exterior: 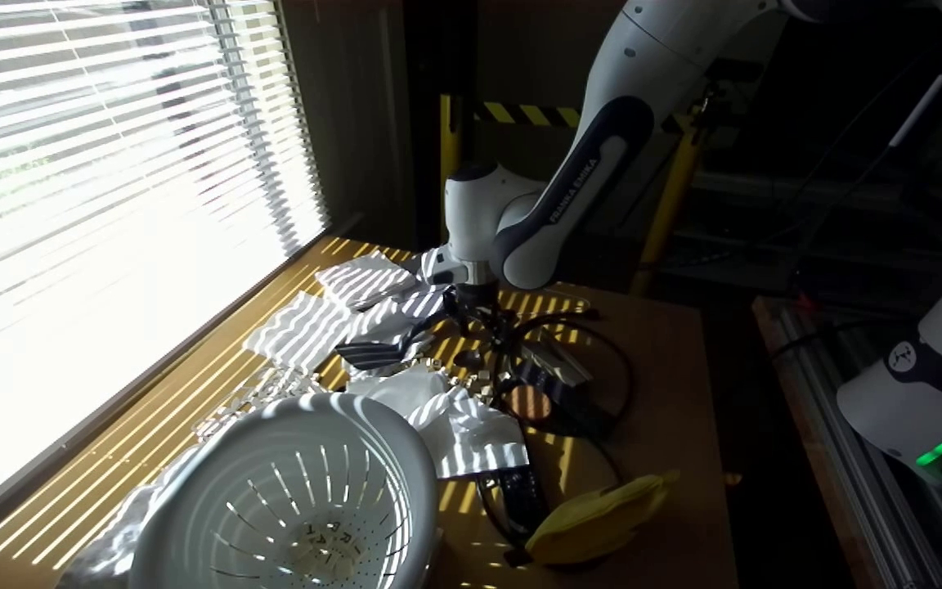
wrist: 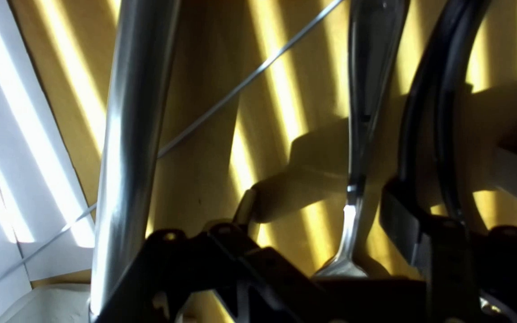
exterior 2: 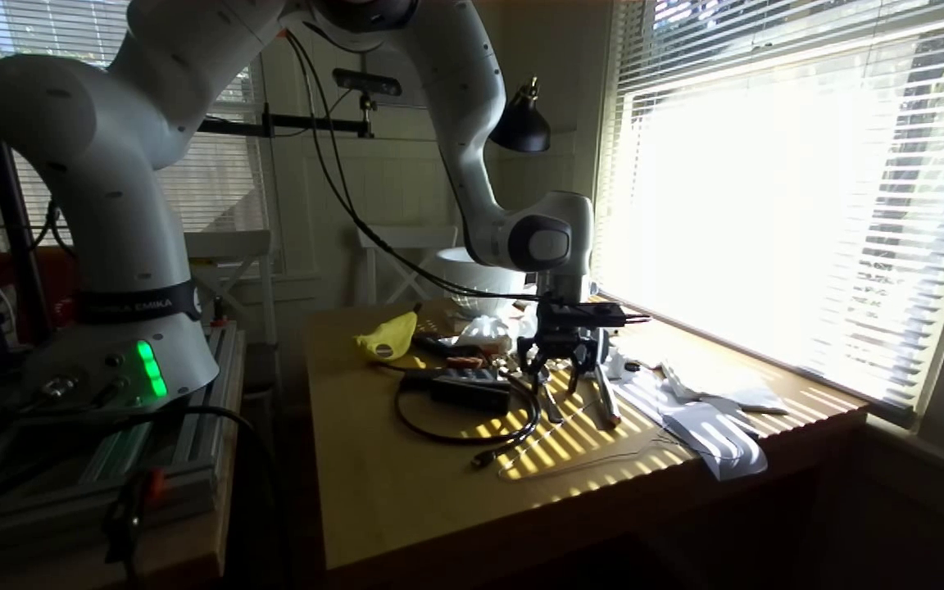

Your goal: Use the silver spoon to place some tiles in the colander.

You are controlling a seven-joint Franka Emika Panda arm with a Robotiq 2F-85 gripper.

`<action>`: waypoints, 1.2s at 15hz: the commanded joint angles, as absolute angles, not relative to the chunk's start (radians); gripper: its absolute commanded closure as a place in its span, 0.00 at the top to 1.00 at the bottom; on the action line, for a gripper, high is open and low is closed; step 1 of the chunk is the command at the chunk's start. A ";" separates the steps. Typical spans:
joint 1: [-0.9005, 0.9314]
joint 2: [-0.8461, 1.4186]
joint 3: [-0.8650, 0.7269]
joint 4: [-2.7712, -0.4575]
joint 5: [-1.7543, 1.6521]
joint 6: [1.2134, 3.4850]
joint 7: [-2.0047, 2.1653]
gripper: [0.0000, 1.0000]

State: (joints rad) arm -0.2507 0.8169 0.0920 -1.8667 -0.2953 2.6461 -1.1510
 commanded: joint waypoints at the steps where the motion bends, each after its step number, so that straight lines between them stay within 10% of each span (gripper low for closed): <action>1: -0.229 0.796 0.082 -1.915 -0.275 2.639 -1.153 0.41; 6: -0.224 0.770 0.072 -1.958 -0.273 2.643 -1.136 0.05; 9: -0.225 0.752 0.066 -1.975 -0.272 2.651 -1.118 0.00; 15: -0.175 0.720 0.004 -2.003 -0.311 2.685 -1.058 0.03; 16: -0.175 0.718 0.004 -1.998 -0.309 2.670 -1.063 0.35; 18: -0.166 0.716 -0.005 -1.995 -0.309 2.666 -1.057 0.43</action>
State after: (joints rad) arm -0.1888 0.7467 0.0172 -1.9675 -0.2957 2.6691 -1.0858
